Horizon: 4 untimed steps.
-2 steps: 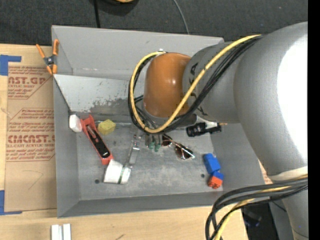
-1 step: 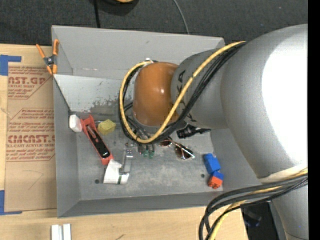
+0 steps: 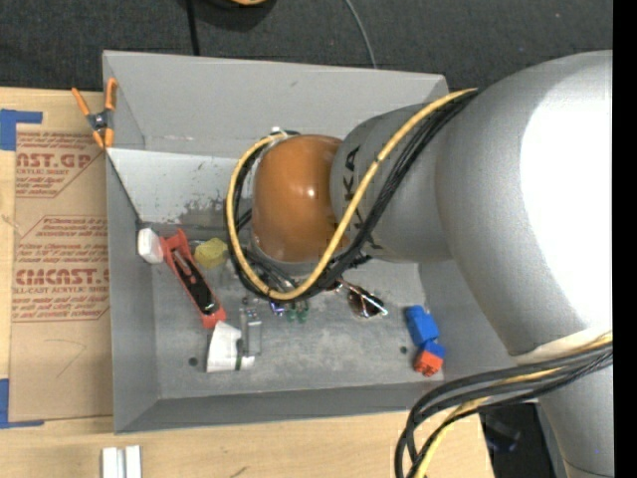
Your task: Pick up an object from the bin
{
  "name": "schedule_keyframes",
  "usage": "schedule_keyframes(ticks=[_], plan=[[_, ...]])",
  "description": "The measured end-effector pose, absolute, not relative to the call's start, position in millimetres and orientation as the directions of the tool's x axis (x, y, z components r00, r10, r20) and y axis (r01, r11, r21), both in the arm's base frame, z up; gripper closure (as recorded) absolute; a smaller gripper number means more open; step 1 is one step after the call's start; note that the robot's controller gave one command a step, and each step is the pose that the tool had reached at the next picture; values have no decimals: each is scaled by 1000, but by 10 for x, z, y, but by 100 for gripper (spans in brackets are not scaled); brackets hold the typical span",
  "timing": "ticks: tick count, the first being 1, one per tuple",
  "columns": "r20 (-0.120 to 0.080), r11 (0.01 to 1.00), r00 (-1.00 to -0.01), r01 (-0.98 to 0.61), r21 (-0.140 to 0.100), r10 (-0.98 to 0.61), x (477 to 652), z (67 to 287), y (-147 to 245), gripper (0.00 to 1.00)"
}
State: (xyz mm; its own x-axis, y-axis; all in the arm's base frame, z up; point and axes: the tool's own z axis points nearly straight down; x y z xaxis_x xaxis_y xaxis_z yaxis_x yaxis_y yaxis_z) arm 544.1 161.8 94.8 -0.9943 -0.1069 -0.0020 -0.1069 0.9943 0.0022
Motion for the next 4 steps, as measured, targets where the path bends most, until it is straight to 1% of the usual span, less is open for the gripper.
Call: schedule_keyframes(ticks=[1, 2, 3, 4], plan=[[-2, 1000, -1000, 1, 2, 1, 5289, 841, 1786, 0], [-7, 1000, -1000, 5, 7, 5, 4962, 716, 1980, 100], [0, 1000, -1000, 5, 3, 5, 4943, 697, 1966, 0], [0, 1000, -1000, 5, 3, 5, 4943, 696, 1965, 0]])
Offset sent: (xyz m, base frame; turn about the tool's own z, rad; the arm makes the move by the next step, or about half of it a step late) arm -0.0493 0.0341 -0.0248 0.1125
